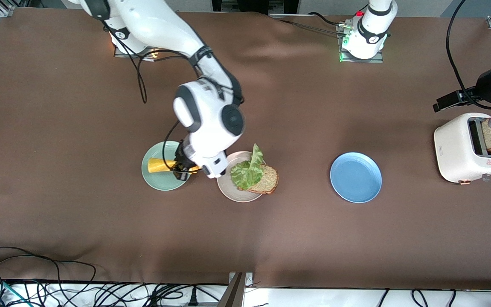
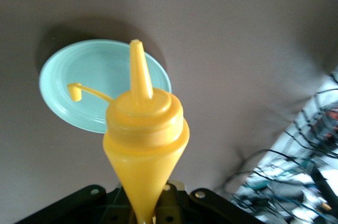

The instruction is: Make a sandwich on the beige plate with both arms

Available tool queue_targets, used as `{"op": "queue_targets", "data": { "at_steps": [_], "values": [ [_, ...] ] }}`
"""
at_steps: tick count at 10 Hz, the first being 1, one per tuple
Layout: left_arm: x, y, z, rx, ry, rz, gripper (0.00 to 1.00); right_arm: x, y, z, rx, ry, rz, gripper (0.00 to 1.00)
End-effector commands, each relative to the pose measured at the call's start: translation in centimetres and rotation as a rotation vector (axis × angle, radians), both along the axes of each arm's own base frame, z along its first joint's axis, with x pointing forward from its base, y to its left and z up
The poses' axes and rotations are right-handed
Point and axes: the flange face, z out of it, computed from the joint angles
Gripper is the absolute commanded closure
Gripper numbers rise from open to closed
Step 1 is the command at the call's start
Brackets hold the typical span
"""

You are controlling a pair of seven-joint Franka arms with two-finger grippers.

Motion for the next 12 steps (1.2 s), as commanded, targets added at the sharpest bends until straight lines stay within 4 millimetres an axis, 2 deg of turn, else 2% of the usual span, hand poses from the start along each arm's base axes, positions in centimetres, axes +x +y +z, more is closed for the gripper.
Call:
{"op": "queue_targets", "data": {
  "at_steps": [1, 2, 3, 6, 7, 10, 12],
  "values": [
    [0.0, 0.2, 0.6, 0.022, 0.001, -0.008, 0.00, -2.8, 5.8, -1.4, -0.141, -0.148, 0.142, 1.00],
    [0.0, 0.1, 0.5, 0.024, 0.002, -0.010, 0.00, -4.7, 8.1, -2.7, -0.249, -0.194, 0.219, 1.00],
    [0.0, 0.1, 0.6, 0.024, 0.001, -0.010, 0.00, -5.9, 9.4, -3.8, -0.285, -0.208, 0.257, 1.00],
    [0.0, 0.1, 0.6, 0.022, 0.001, -0.010, 0.00, -6.7, 9.8, -3.6, -0.252, -0.175, 0.263, 1.00],
    [0.0, 0.0, 0.6, 0.022, 0.001, -0.011, 0.00, -6.4, 8.9, -2.5, -0.178, -0.127, 0.222, 1.00],
    [0.0, 0.0, 0.6, 0.022, 0.001, -0.011, 0.00, -1.8, 0.4, 1.2, 0.111, 0.041, 0.000, 1.00],
    [0.0, -0.1, 0.6, 0.024, -0.001, -0.007, 0.00, 0.4, -5.0, 2.0, 0.385, 0.163, -0.176, 1.00]
  ]
}}
